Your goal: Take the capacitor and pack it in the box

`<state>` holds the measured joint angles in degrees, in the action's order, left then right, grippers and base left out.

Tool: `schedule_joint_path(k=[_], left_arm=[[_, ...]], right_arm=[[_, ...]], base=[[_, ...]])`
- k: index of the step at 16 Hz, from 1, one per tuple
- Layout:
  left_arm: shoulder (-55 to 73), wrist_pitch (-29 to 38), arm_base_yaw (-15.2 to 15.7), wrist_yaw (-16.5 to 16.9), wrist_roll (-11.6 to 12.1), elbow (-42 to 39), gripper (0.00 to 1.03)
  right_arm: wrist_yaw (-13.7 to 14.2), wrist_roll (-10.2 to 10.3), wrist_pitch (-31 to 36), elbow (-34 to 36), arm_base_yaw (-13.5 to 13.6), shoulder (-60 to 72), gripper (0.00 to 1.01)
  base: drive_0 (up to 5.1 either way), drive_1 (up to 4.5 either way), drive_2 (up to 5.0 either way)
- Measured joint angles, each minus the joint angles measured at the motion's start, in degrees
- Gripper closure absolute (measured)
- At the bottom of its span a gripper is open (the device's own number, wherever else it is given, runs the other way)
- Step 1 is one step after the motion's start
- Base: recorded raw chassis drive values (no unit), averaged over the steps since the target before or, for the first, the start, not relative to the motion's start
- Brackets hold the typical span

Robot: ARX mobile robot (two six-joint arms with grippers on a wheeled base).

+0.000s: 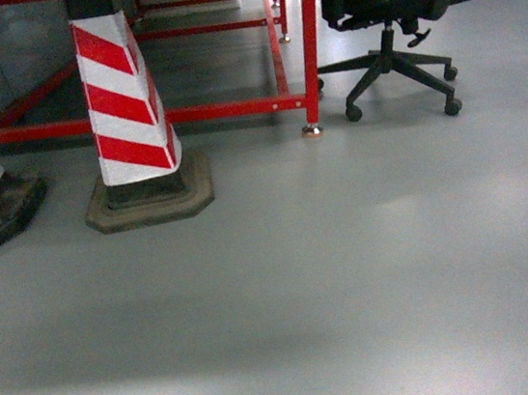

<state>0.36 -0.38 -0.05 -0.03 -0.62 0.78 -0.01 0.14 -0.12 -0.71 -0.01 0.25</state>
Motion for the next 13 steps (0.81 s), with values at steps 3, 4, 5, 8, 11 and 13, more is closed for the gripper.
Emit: schedule_joint_path(k=[3, 4, 5, 8, 11, 13], left_arm=[[0.0, 0.0, 0.0, 0.0, 0.0, 0.0, 0.59], [0.0, 0.2, 0.0, 0.0, 0.0, 0.0, 0.59], [0.0, 0.0, 0.0, 0.0, 0.0, 0.0, 0.59], [0.0, 0.0, 0.0, -0.1, 0.0, 0.0, 0.59], [0.0, 0.0, 0.0, 0.0, 0.0, 0.0, 0.59], [0.0, 0.0, 0.0, -0.1, 0.0, 0.0, 0.59]], right_arm=[[0.0, 0.0, -0.2, 0.0, 0.0, 0.0, 0.03], [0.0, 0.0, -0.2, 0.0, 0.0, 0.0, 0.03], [0.0, 0.0, 0.0, 0.0, 0.0, 0.0, 0.03], [0.0, 0.0, -0.1, 0.0, 0.0, 0.0, 0.03], [0.0, 0.0, 0.0, 0.0, 0.0, 0.0, 0.03], [0.0, 0.0, -0.2, 0.0, 0.0, 0.0, 0.03]], base=[[-4.9, 2.56, 2.6], [-4.9, 2.53, 2.5], [-4.9, 2.53, 2.5], [-5.1, 2.38, 2.4], [-5.1, 2.40, 2.4], [-5.1, 2.38, 2.4]])
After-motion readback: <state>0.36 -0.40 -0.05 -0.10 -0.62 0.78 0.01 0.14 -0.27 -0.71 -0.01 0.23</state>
